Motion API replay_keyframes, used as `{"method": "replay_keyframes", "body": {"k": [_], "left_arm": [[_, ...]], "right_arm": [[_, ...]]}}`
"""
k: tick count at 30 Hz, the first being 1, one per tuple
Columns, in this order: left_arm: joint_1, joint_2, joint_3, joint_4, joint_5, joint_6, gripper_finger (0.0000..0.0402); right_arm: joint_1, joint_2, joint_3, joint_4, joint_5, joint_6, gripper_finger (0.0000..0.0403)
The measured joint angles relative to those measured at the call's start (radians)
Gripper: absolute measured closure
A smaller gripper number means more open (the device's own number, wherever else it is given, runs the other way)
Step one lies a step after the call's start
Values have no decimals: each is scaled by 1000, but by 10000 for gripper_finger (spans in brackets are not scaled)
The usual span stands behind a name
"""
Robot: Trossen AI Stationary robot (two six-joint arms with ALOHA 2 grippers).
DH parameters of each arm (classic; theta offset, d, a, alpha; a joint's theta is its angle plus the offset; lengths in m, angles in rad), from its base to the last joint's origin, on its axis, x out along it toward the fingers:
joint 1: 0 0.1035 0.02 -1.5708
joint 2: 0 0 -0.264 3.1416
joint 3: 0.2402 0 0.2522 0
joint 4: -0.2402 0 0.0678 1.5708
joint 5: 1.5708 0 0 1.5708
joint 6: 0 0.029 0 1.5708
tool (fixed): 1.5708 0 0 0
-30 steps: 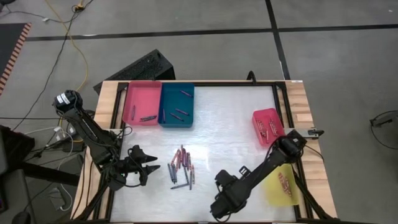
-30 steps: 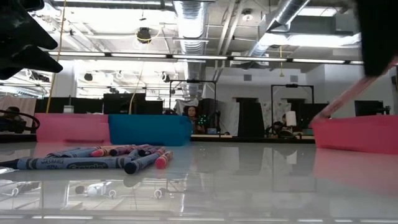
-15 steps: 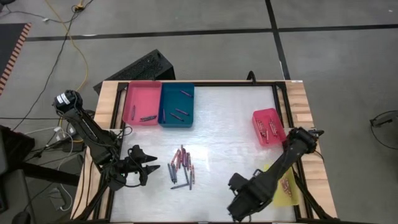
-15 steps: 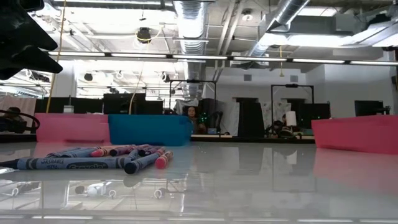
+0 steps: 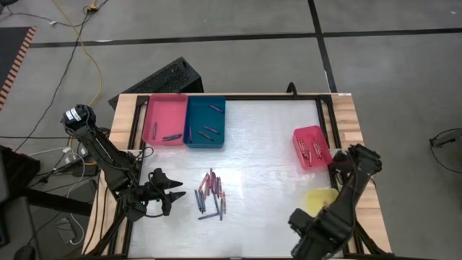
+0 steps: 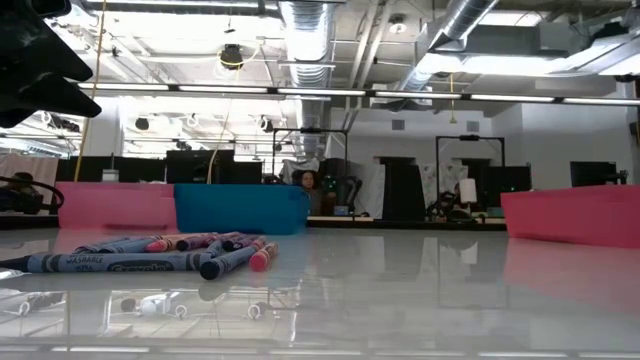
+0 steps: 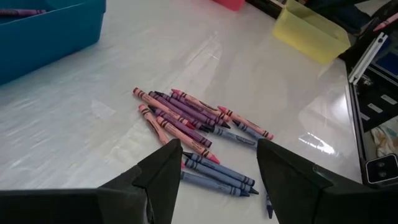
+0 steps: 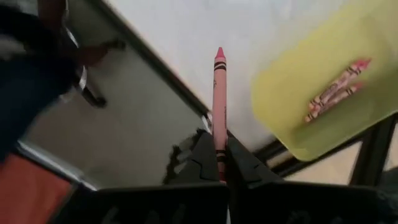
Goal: Sort crayons
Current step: Put the pink crayon into the yellow bin
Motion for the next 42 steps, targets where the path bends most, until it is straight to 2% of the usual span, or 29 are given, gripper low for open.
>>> {"method": "replay_keyframes", "body": {"k": [5,14,17,22,30,36,42], "left_arm": [[0,0,0,0,-1,0,203],[0,0,0,0,-54,11,203],[0,0,0,0,-64,11,203],[0,0,0,0,-55,11,203],[0,0,0,-8,-46,11,203],[0,0,0,-17,-46,10,203],[0,0,0,-18,-45,9,203]], "right_arm": [[63,0,0,1,-7,-115,399],[127,-19,-17,2,-9,-113,396],[146,-71,-88,1,-27,-41,396],[186,-200,-284,-3,-60,150,395],[229,-335,-524,0,-57,382,395],[216,-325,-647,3,-26,422,394],[179,-269,-710,8,-22,502,394]]}}
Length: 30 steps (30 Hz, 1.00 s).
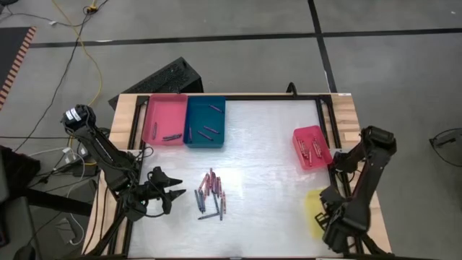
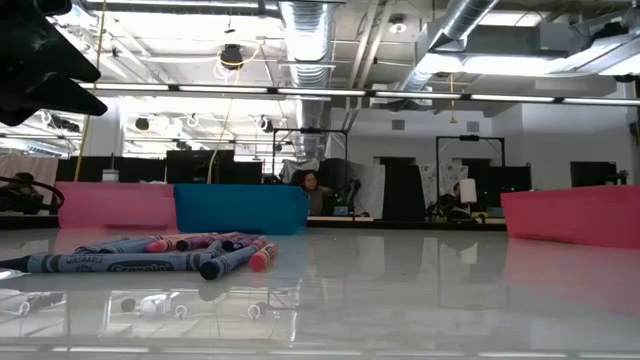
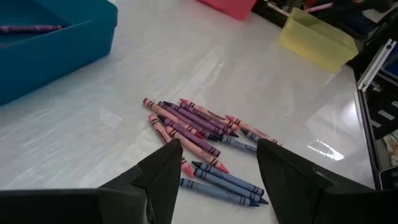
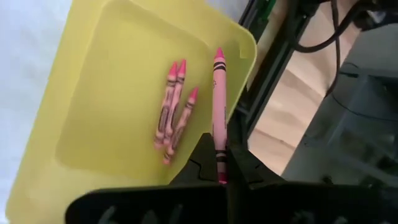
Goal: Sort crayons
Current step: Put the pink crayon into the yellow bin
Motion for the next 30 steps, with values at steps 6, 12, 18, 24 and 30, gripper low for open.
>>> {"method": "replay_keyframes", "body": {"k": [6,12,18,24,30], "left_arm": [[0,0,0,0,0,-2,203],[0,0,0,0,0,-4,203],[0,0,0,0,0,-5,203],[0,0,0,3,0,-6,203],[0,0,0,3,0,-10,203]], "right_arm": [[-36,84,-8,6,0,14,394],[-75,167,-8,75,-5,-52,394],[-110,224,-8,148,-7,-135,388],[-116,239,-8,132,-10,-135,352],[-116,239,-8,132,-11,-135,332]]}}
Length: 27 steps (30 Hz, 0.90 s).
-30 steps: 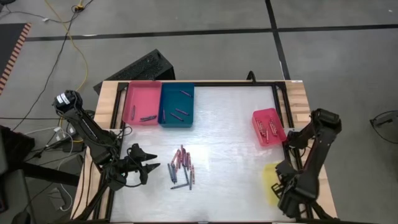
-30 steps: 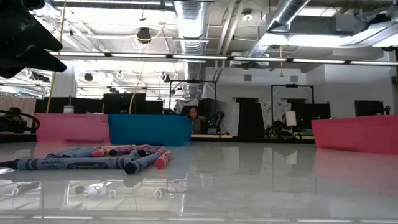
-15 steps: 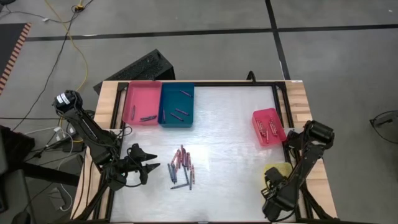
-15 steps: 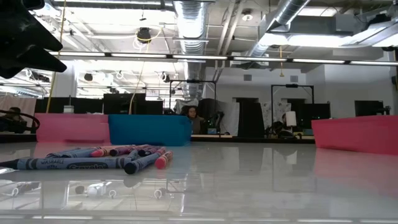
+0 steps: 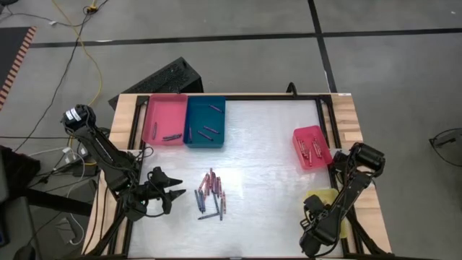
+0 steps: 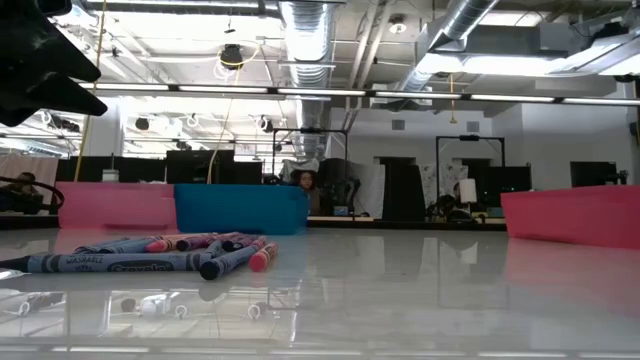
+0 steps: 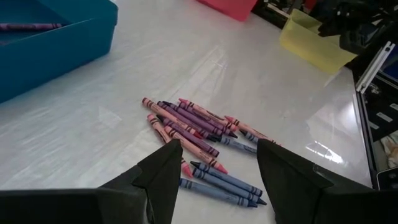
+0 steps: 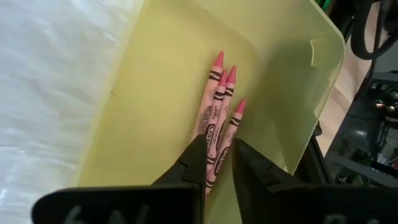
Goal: Sort crayons
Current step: Put the pink crayon into the yellow bin
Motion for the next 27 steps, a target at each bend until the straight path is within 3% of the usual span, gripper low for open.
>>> {"method": "replay_keyframes", "body": {"k": [10,18,22,27], "left_arm": [[0,0,0,0,0,0,203],[0,0,0,0,-3,0,203],[0,0,0,0,-4,0,203],[0,0,0,0,-3,0,203]], "right_arm": [[-3,0,23,-8,-5,-34,330],[-68,0,221,-126,39,-131,330],[-118,0,341,-100,216,-184,330],[-174,-2,397,95,656,-280,330]]}}
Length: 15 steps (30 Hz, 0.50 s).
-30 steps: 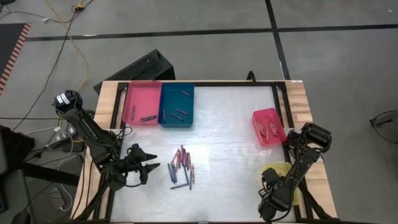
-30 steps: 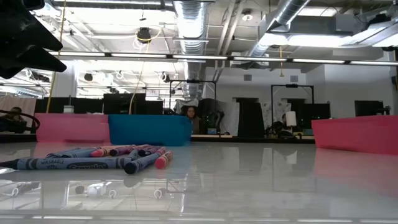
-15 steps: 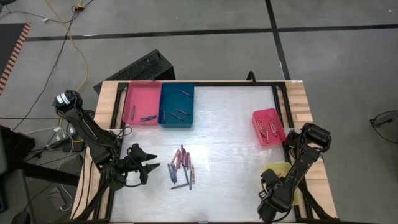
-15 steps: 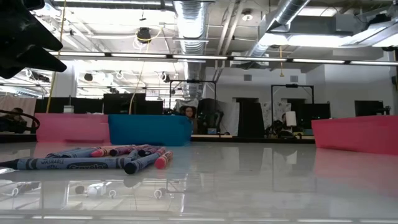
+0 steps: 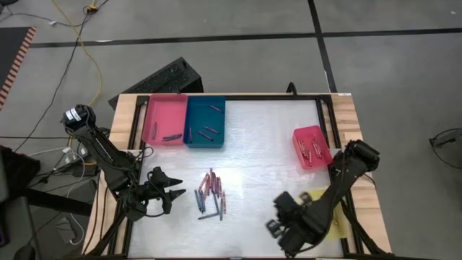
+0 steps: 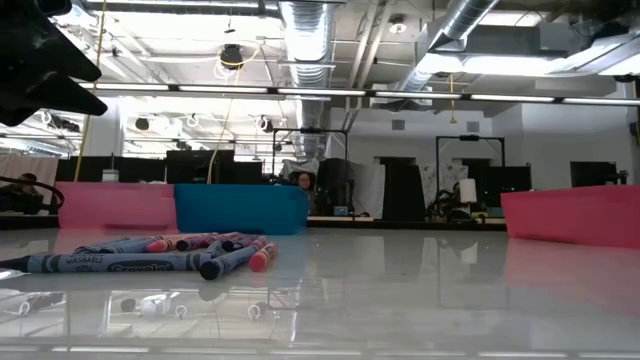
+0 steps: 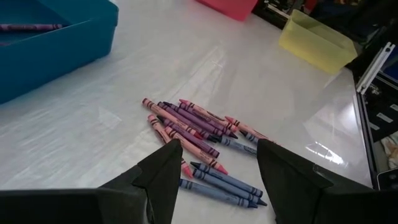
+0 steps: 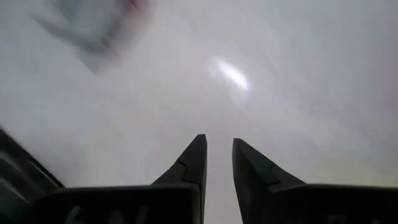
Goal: Sort crayons
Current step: Put the pink crayon into the yellow bin
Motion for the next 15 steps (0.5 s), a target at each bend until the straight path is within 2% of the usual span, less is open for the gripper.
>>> {"method": "replay_keyframes", "body": {"k": [3,5,11,15], "left_arm": [[0,0,0,0,6,-1,203],[0,0,0,1,15,-2,203],[0,0,0,1,30,-4,203],[0,0,0,0,30,-4,203]], "right_arm": [[-39,6,0,179,202,-143,330],[-65,10,0,293,259,-273,330],[-159,73,-1,595,258,-641,330],[-208,145,-1,690,232,-689,330]]}}
